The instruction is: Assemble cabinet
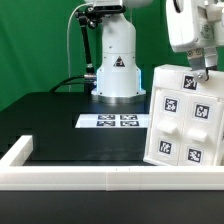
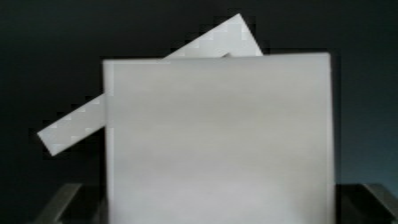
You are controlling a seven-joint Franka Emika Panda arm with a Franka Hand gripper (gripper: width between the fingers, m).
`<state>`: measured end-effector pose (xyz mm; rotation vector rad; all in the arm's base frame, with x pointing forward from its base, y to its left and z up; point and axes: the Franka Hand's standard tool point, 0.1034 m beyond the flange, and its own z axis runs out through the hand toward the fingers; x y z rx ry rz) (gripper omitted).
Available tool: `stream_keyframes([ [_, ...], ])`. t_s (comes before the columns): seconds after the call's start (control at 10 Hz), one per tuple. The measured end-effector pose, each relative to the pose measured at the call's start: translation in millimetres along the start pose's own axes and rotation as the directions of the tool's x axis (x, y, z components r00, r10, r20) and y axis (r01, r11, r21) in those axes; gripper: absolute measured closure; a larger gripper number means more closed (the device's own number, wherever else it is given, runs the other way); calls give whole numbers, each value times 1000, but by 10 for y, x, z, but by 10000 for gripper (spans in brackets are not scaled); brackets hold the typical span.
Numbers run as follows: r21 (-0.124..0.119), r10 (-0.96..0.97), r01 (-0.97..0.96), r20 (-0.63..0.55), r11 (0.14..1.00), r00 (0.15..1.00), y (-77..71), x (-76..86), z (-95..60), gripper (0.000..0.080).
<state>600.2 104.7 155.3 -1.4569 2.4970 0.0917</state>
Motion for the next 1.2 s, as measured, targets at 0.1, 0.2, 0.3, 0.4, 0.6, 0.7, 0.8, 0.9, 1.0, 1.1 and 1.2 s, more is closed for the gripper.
stream_keyframes([
  [0.1,0,-2,2,0,1000,1000,2,1,3,48],
  [0.2,-1,-3,3,-1,1000,1000,3,2,6,48],
  [0.3,-1,-4,4,-1,1000,1000,4,3,9,10],
  [0.4,-2,-5,5,-2,1000,1000,6,4,13,3],
  [0.6,-2,-7,7,-3,1000,1000,8,6,19,2],
  [0.7,-2,-8,8,-3,1000,1000,9,7,21,3],
  [0.8,-3,-9,9,-3,1000,1000,9,8,22,3],
  [0.9,-3,-9,9,-4,1000,1000,10,9,24,3],
  [1.0,-3,-10,10,-4,1000,1000,11,9,26,3],
  [1.1,-3,-10,10,-4,1000,1000,11,10,28,3],
  [1.2,-3,-10,10,-5,1000,1000,12,11,30,3],
])
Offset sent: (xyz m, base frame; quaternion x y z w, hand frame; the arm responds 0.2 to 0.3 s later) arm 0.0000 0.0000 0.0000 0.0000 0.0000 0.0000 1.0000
